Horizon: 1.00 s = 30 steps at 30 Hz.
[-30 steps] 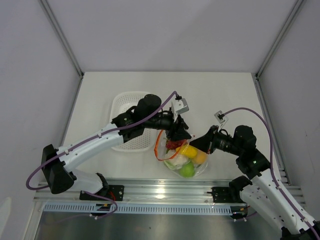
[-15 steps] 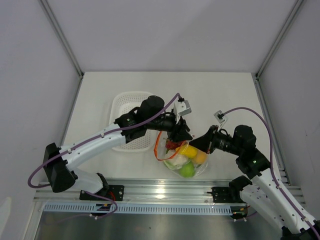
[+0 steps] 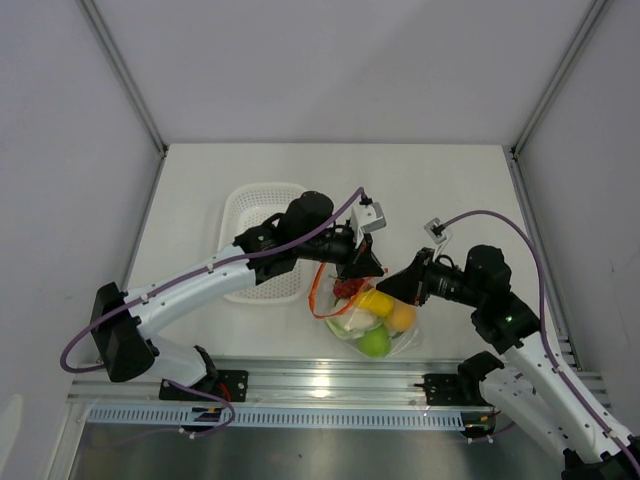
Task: Place the food in the zip-top bag and seal the zipper
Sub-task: Zip the zipper food storage bag at the center of the board.
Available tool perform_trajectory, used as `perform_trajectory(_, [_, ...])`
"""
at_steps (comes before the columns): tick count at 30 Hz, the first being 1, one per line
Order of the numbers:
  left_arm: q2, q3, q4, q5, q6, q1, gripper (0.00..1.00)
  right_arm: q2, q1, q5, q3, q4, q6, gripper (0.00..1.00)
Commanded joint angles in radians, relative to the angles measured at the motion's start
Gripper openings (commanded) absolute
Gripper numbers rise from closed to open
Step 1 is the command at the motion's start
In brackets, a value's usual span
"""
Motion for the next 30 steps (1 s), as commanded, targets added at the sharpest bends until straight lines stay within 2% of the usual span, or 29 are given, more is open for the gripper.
perform_trajectory(1, [-0.015,0.026,0.014,0.041,-0.001,-0.002,0.0,0.007,-0.001,-0.057,0.073,-0.011,-0.092,0.2])
perform_trajectory(9, [-0.036,0.006,0.031,0.144,-0.022,0.017,0.01,0.066,-0.017,-0.161,0.07,0.022,-0.178,0.26])
perform_trajectory(19, [-0.039,0.005,0.051,0.213,-0.051,0.03,0.01,0.09,-0.018,-0.199,0.046,0.124,-0.21,0.27])
perform_trajectory(20, [-0.036,0.009,0.05,0.216,-0.051,0.03,0.01,0.092,-0.017,-0.204,0.049,0.124,-0.219,0.21])
perform_trajectory(21, [-0.033,0.012,0.048,0.219,-0.051,0.03,0.01,0.092,-0.018,-0.205,0.052,0.128,-0.218,0.06])
perform_trajectory(22, [-0.028,0.015,0.041,0.222,-0.051,0.03,0.01,0.092,-0.017,-0.198,0.056,0.13,-0.213,0.0])
perform_trajectory(25, [-0.009,0.043,0.005,0.201,-0.059,0.03,0.01,0.081,-0.003,-0.164,0.058,0.128,-0.189,0.0])
perform_trajectory(30, [0.047,0.09,-0.068,0.144,-0.058,0.032,0.01,-0.055,0.015,0.035,-0.006,0.193,-0.056,0.0])
